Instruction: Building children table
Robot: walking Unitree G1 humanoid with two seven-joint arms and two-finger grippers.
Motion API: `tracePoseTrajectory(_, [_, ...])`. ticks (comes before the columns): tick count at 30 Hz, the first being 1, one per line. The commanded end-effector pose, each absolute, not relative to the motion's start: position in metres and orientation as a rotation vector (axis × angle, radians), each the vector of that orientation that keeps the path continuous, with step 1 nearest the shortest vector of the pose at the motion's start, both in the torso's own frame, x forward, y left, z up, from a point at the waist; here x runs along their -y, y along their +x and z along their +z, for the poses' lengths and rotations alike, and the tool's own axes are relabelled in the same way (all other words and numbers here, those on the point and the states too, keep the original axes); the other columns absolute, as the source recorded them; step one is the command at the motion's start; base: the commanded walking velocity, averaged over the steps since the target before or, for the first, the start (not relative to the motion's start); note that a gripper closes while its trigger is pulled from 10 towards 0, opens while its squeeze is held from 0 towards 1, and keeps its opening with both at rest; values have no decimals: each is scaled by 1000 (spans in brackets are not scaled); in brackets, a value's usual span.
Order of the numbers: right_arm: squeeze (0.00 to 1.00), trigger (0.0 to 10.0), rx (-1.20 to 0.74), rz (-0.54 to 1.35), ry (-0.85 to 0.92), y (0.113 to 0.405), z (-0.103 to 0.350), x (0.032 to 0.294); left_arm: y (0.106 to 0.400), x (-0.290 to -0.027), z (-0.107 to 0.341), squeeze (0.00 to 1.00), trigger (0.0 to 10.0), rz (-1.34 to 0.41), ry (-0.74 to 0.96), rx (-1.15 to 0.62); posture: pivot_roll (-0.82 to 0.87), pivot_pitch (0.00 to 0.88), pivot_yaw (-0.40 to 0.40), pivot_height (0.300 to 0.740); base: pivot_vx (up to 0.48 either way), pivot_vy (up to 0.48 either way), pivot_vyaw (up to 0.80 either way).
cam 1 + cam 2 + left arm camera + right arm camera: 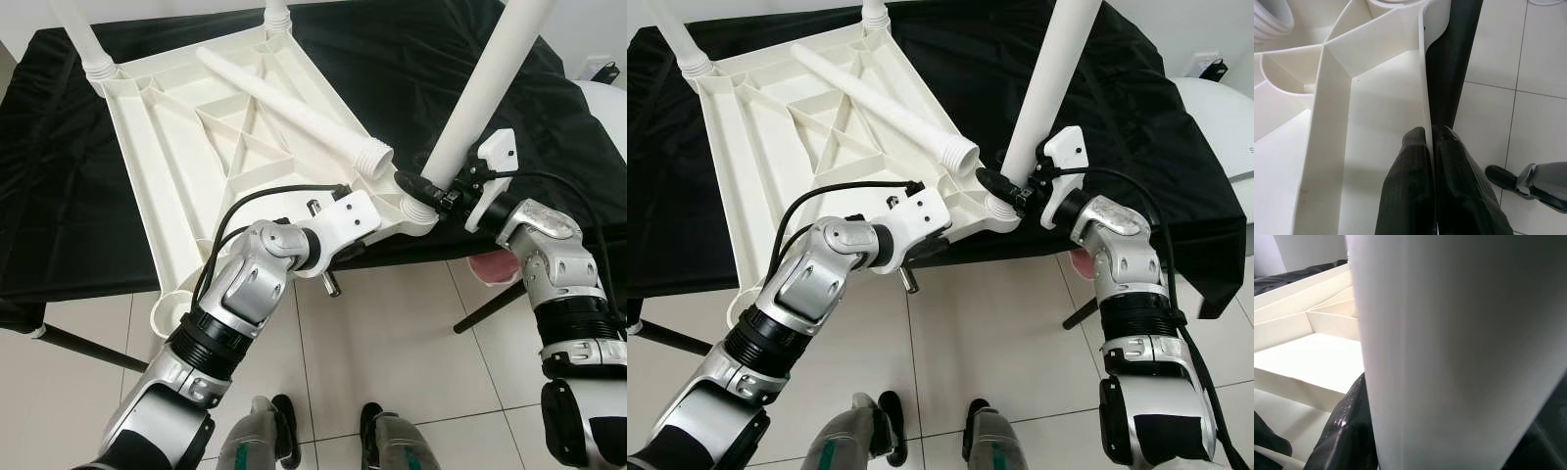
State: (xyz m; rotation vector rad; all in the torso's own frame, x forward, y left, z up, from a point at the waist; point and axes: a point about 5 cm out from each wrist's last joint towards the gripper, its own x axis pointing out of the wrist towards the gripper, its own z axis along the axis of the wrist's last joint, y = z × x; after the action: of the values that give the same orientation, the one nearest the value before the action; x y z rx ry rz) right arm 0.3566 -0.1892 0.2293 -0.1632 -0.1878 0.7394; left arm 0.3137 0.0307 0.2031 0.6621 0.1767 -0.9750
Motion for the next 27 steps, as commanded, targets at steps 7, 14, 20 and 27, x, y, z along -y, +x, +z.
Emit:
tracePoseTrajectory(7, [0,10000,227,703,-50,354,231,182,315,-30,213,0,10000,-890,690,-101,-137,207,58,740,0,0,0])
tracePoseTrajectory(14, [0,10000,276,657,-4,350,236,173,315,-30,213,0,10000,-890,692,-101,-138,208,60,740,0,0,0])
tracePoseTrajectory(20, [0,10000,309,609,14,347,238,169,315,-30,213,0,10000,-890,693,-101,-139,206,60,740,0,0,0])
tracePoseTrajectory(27, [0,10000,333,489,55,342,243,161,315,-29,213,0,10000,-894,692,-100,-142,202,55,740,0,0,0])
